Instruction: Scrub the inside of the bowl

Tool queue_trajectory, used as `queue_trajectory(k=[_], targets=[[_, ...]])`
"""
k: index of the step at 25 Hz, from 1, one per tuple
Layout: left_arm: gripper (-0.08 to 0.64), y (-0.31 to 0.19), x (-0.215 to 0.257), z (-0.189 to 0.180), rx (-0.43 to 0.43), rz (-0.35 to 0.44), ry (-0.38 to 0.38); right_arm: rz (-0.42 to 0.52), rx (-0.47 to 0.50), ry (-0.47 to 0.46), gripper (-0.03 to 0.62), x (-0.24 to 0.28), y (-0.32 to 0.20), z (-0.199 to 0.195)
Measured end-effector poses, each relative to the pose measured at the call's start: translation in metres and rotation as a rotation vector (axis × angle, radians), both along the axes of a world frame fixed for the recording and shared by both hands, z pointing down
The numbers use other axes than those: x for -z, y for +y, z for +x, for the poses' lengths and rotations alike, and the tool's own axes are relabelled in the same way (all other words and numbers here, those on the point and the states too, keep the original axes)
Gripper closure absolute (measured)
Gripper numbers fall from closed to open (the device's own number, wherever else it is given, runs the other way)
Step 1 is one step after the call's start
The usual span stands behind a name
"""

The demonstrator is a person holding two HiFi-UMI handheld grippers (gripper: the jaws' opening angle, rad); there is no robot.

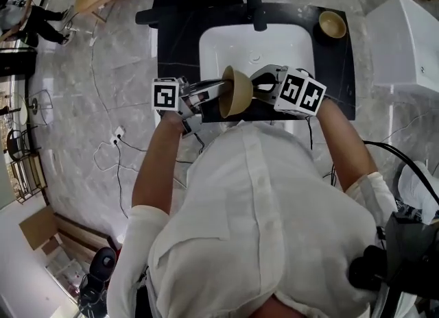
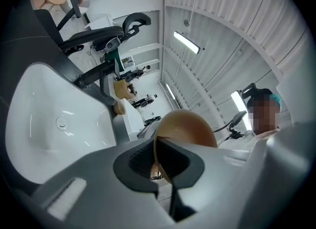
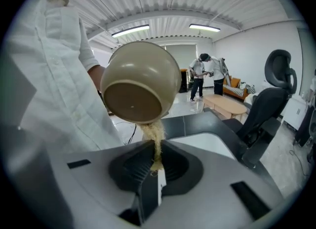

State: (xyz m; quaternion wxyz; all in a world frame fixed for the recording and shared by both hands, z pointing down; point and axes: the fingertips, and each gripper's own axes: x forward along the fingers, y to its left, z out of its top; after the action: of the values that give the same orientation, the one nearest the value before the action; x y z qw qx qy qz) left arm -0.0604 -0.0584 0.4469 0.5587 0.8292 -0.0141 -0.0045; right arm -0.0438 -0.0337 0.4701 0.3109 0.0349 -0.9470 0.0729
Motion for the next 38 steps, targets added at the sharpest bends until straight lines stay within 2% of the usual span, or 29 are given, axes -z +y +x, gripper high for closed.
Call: queue_trajectory(k=[4,7,10,17,22,31,35,38], targets=[[0.549,0.001,-0.005,-0.008,0.006,-0.017,-0.022,-0.021,-0.021,0.010,0.558,-0.004,-0.009,-0.001],[0.549,0.001,-0.011,-0.009,-0.005,0.011,-0.057,-0.038,-0.048,0.005,0.558,-0.003,-0.017,0.007],[0.549,0.003,-0.016,-0.011,-0.013,0.004,-0.065,-0.037,-0.066,0.000,0.558,0.000,-0.023,0.009],[0.548,0.012,-0.027,-0.008,-0.037,-0.027,-0.068,-0.065,-0.122,-0.113,0.558,0.027,-0.038,0.010],[0.548,0.007,-0.036,-0.016,0.015,-0.067,-0.062,-0.056,-0.109,-0.179,0.558,0.048,-0.033,0.008],[0.548,-0.018,-0.039,-0.020,0.100,-0.048,-0.080,-0.031,-0.085,-0.244,0.558,0.080,-0.021,0.013],[0.549,-0.031,-0.044,-0.040,0.214,-0.087,-0.147,-0.035,-0.060,-0.273,0.558,0.085,-0.009,0.000],[0.548,-0.038,-0.043,-0.051,0.240,-0.082,-0.163,-0.057,-0.044,-0.288,0.558,0.080,0.001,-0.010]])
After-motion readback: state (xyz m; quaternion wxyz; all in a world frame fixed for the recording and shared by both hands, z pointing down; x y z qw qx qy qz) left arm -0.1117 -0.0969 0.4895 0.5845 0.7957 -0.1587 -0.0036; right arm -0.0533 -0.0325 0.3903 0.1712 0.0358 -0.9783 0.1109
